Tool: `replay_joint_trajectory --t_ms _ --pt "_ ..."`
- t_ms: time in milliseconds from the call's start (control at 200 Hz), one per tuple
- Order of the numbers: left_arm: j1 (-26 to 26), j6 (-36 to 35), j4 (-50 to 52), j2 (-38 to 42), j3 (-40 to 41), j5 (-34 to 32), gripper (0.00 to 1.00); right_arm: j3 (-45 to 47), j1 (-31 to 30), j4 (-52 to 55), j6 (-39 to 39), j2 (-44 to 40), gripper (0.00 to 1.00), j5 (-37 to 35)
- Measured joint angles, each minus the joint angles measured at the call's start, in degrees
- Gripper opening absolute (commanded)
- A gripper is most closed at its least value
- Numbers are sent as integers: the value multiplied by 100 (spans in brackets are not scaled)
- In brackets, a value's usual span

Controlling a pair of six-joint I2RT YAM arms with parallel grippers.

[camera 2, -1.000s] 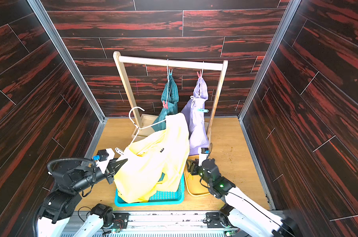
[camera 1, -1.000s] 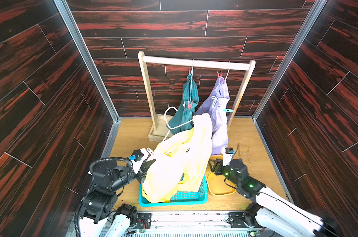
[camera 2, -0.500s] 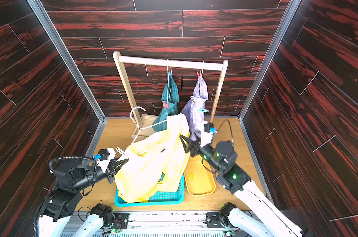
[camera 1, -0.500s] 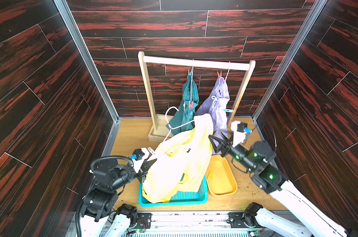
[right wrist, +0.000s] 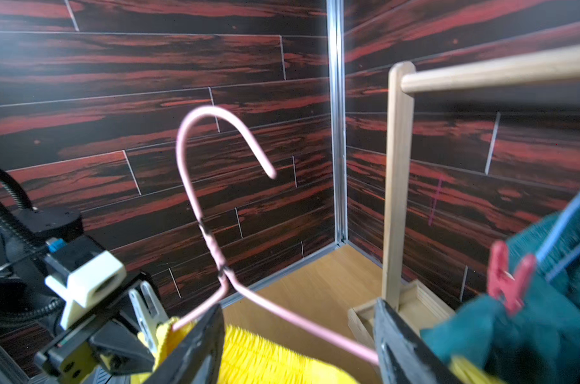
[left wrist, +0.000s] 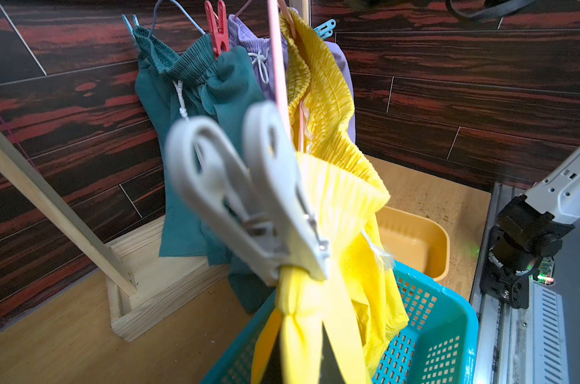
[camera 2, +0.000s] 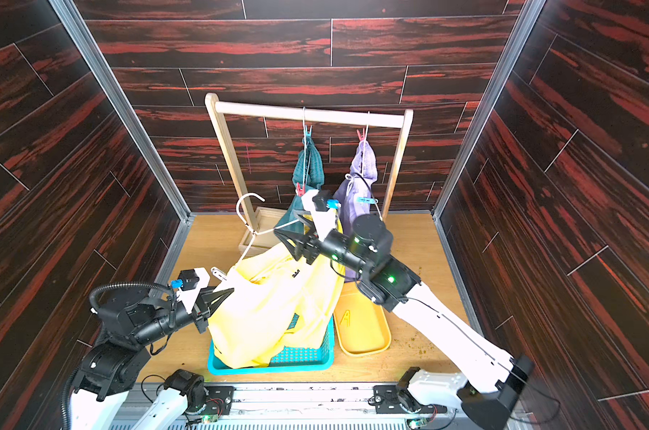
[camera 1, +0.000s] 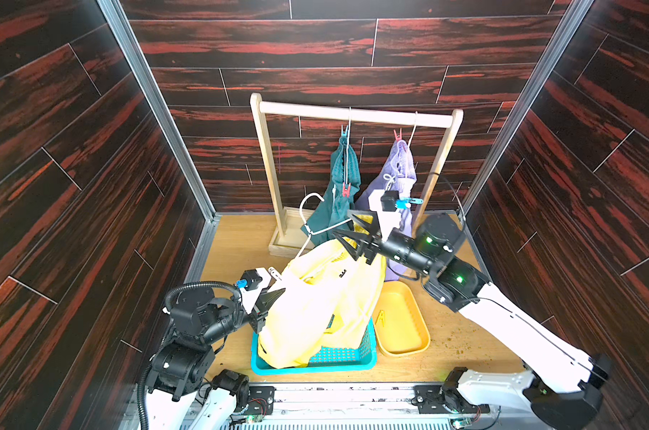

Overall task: Remove the clothespins securing shorts to the hanger
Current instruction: Remove the clothespin from the hanger.

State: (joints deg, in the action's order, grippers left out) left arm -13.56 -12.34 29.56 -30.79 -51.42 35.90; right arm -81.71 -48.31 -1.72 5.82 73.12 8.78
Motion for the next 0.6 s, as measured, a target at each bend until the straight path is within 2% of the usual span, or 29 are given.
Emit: replay_joint_trajectory --t_ms 276,601 --pt "0 -31 -76 -107 13 72 0 -935 -466 415 -546 693 69 -223" --pt "0 -66 -85 -120 35 133 0 -1635 -505 782 -704 1187 63 -214"
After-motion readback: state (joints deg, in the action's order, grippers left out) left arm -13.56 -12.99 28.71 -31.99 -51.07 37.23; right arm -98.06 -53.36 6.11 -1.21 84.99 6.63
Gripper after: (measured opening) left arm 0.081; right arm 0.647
